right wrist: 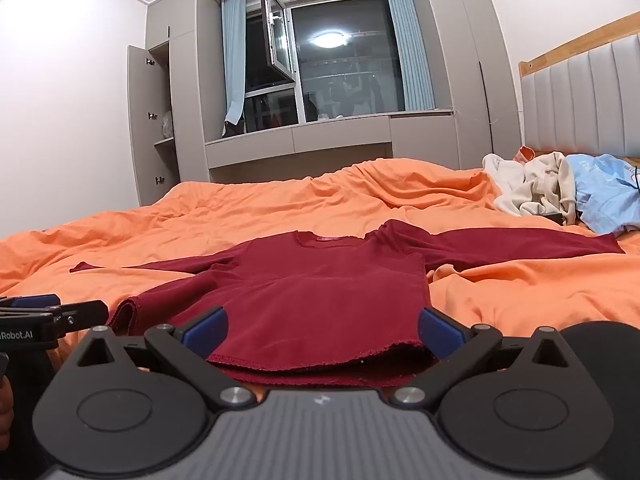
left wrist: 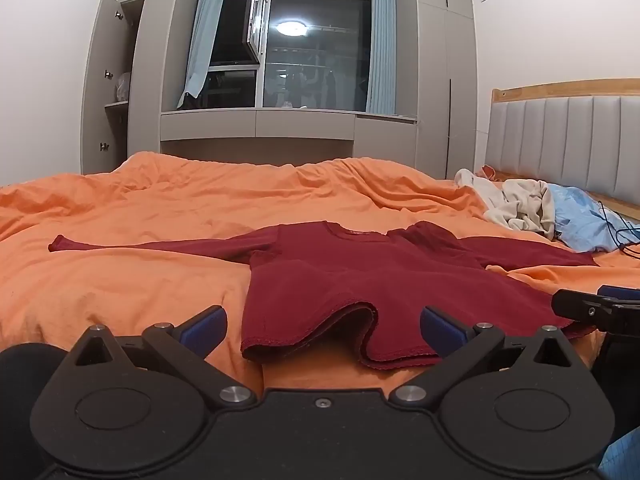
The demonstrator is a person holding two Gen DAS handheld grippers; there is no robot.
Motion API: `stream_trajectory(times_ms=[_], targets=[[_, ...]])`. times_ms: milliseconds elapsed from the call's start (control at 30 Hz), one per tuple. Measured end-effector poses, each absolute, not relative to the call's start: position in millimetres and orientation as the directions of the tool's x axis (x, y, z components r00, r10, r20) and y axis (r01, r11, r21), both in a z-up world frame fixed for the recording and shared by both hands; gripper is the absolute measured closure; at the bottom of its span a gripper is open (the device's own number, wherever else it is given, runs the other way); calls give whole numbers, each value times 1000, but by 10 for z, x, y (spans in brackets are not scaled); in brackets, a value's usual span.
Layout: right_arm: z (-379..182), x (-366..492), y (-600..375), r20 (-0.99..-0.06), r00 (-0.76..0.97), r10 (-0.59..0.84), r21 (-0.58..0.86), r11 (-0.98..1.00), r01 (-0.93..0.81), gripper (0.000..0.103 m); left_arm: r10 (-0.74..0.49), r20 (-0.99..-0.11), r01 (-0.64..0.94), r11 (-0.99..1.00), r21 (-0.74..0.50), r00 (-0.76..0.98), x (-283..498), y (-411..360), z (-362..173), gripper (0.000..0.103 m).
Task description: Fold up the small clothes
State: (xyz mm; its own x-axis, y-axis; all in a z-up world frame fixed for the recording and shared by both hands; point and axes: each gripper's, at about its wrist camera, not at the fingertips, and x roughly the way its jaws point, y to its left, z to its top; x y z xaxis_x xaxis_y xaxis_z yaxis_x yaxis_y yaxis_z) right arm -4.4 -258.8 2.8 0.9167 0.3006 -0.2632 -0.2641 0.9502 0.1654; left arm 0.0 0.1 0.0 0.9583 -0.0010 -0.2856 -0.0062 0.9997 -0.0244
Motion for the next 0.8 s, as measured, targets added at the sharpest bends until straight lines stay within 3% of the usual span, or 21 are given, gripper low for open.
stream_trajectory(times_ms=[800], targets=[[3,-40,-2552,-269,914,303,166,950,-266,0,5,-299,-13,1000,-23,954,19,1,-13,1]])
